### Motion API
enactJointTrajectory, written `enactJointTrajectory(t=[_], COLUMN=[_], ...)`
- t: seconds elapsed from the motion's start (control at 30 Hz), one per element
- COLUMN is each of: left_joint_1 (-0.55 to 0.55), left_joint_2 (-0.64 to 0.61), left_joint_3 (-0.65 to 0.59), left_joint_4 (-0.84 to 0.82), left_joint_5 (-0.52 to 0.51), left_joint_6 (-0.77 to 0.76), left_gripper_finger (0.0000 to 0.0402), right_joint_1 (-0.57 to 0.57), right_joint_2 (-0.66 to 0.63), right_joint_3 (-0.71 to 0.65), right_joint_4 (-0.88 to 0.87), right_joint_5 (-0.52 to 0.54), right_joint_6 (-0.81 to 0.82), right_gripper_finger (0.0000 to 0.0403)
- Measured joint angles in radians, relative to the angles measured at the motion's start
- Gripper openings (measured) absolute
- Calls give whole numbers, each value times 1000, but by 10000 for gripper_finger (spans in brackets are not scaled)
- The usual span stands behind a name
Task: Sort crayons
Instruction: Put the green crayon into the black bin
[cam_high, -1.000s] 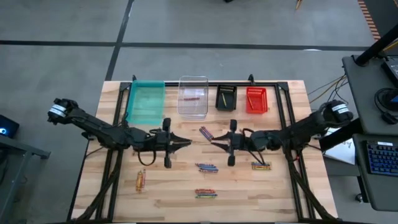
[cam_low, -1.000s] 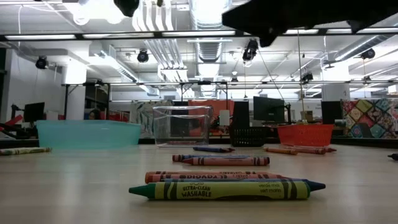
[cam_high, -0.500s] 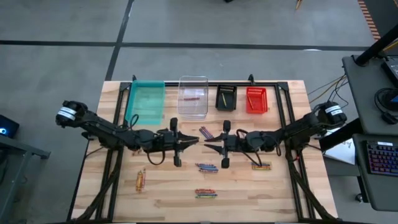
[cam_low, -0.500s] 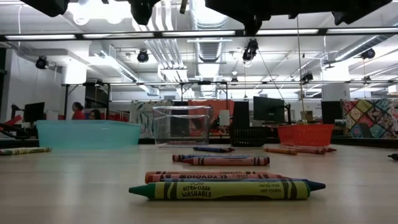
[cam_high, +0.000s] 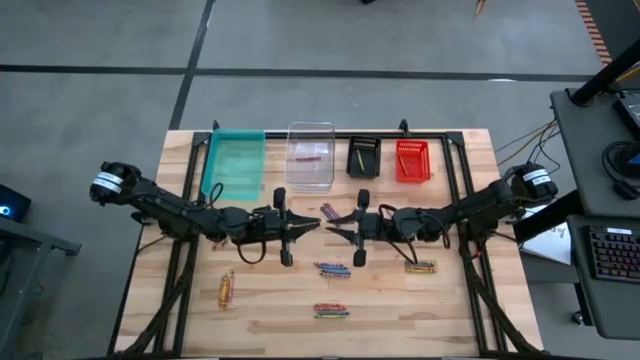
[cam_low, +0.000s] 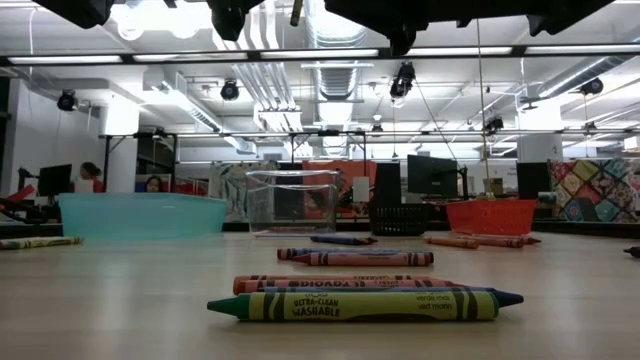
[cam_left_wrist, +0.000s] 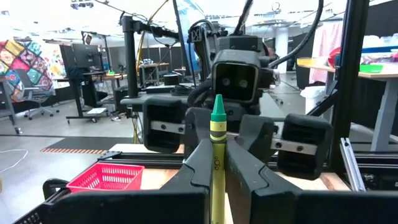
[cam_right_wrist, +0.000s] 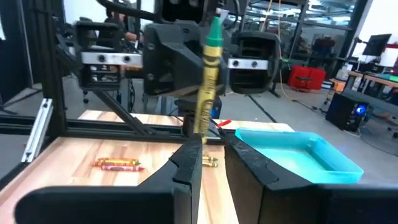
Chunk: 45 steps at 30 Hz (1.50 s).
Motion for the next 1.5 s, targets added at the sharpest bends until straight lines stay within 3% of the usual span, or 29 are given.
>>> enactJointTrajectory(t=[0.37, 0.57, 0.93, 1.03, 1.13, 1.23, 1.5], left_joint_1=[28, 30, 30, 29, 29, 29, 29], left_joint_2=[34, 41, 38, 37, 37, 36, 19], left_joint_3=[0, 0, 0, 0, 0, 0, -1], left_joint_4=[53, 94, 92, 77, 76, 83, 40], left_joint_5=[-2, -1, 1, 1, 1, 1, 1], left_joint_6=[-7, -4, -7, -8, -8, -17, -18], left_gripper_finger=[0, 0, 0, 0, 2, 14, 83], right_joint_1=[-25, -41, -50, -50, -50, -50, -50], right_joint_2=[4, 23, 106, 102, 92, 87, 84], right_joint_3=[24, 43, 125, 132, 130, 130, 129], right_joint_4=[-6, -26, -45, -59, -62, -67, -88], right_joint_5=[-39, -54, -23, -19, -20, -31, -27], right_joint_6=[52, 45, -35, -31, -33, -33, -7], right_gripper_finger=[162, 177, 153, 124, 69, 22, 18])
